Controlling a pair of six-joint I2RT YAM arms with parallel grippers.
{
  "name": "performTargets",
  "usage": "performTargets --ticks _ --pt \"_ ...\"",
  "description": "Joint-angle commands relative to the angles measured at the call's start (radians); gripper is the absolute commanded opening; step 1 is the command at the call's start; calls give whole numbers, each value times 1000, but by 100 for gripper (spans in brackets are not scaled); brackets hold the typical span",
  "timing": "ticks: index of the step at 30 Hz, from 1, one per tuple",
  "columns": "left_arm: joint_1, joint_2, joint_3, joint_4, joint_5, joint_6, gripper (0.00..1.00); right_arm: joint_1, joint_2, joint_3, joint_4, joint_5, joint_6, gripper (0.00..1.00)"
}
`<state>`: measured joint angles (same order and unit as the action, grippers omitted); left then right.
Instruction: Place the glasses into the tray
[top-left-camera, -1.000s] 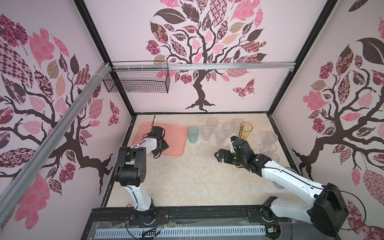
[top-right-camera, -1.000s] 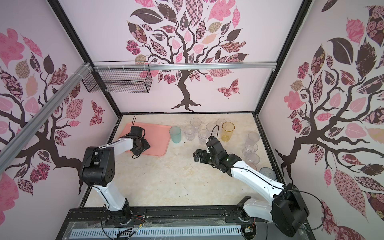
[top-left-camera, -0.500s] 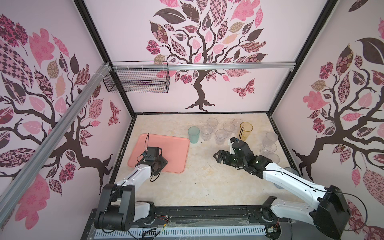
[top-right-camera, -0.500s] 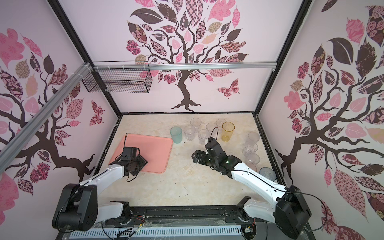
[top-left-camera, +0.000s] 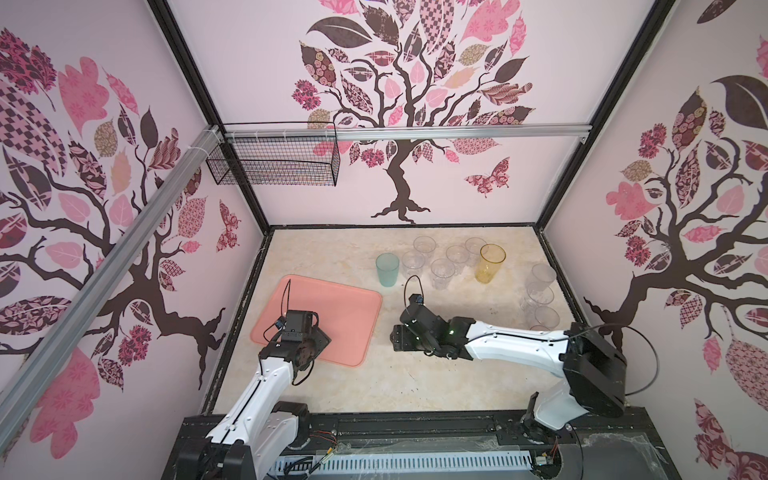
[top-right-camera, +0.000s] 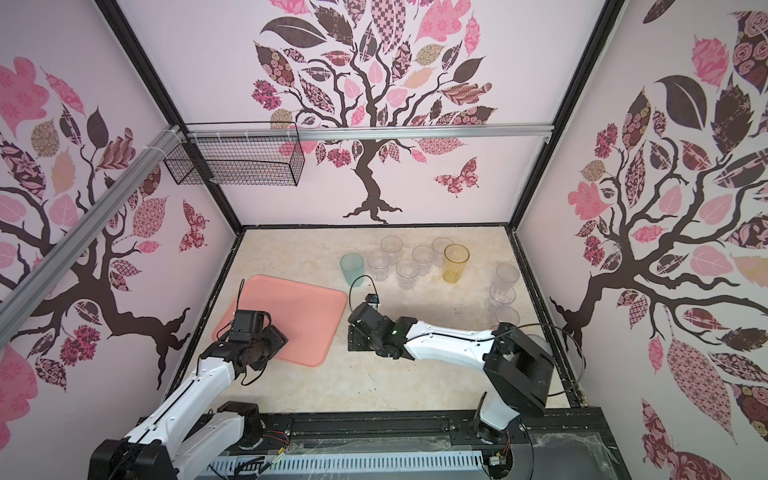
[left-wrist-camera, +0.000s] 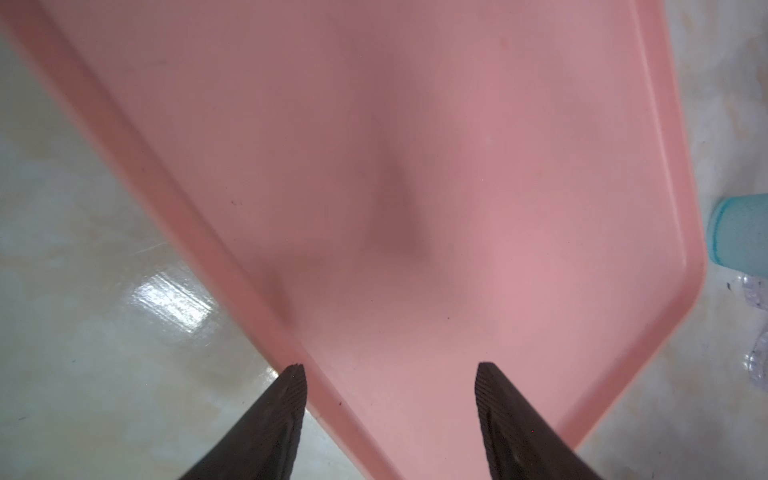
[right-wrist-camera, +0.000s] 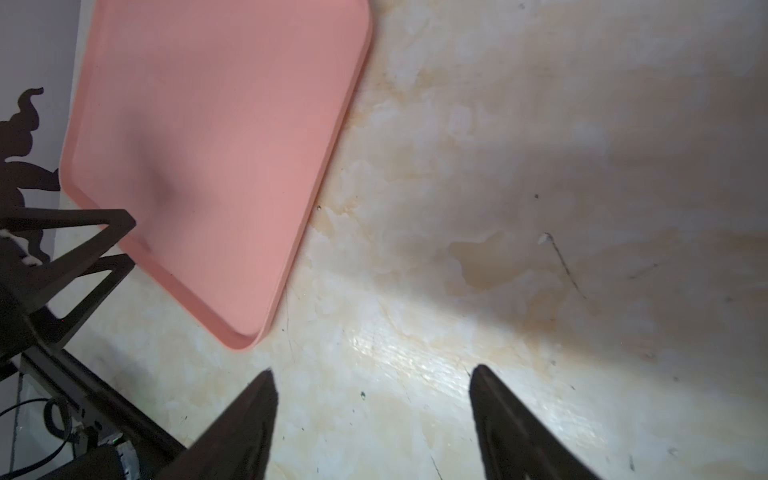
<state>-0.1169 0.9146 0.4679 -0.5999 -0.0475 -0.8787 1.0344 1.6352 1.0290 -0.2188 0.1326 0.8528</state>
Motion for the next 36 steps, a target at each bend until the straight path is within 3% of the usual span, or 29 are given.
performTargets --ticks 1,3,5,11,17,29,32,36 --pt "-17 -53 57 -44 -28 86 69 16 121 100 -27 48 -11 55" --pt "-20 -78 57 -38 -41 102 69 19 199 169 -53 51 -23 48" --pt "-22 -102 59 -32 -48 113 69 20 260 227 -80 62 -27 46" --pt "-24 -113 78 29 -41 149 69 21 373 329 -92 69 -23 59" --pt "-24 -117 41 68 -1 138 69 20 452 398 -92 72 -30 58" --pt "-24 -215 39 52 -33 128 68 16 499 378 -103 53 -56 32" --pt "-26 -218 74 45 -34 142 68 -2 457 315 -98 46 -72 22" --pt "-32 -186 112 50 -28 157 68 -26 366 195 -113 53 -108 18"
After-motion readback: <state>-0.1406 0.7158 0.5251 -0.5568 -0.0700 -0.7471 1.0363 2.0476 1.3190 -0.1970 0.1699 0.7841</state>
